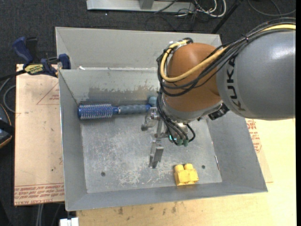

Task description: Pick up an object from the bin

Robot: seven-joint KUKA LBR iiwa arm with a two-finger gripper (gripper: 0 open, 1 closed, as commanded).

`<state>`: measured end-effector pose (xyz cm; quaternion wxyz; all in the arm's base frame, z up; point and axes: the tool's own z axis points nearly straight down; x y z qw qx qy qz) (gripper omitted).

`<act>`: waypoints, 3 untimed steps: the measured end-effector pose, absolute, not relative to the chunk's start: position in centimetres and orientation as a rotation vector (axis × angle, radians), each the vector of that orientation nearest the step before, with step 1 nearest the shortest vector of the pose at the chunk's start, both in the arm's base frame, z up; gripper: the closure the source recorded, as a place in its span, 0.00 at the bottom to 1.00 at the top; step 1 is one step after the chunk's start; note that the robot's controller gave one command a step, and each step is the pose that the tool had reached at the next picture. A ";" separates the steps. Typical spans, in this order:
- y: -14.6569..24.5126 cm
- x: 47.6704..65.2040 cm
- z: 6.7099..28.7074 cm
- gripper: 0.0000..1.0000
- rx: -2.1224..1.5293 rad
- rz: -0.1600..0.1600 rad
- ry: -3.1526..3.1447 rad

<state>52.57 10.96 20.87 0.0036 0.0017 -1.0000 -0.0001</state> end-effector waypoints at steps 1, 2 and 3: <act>3.4 51.9 11.3 0.00 -0.116 0.003 -3.131; -6.3 51.2 17.1 0.00 -0.271 0.005 -3.136; -9.5 48.6 7.8 0.00 -0.371 -0.003 -3.126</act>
Offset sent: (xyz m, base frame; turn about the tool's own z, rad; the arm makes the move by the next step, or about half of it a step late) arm -0.0052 -0.0716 -0.0910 0.0703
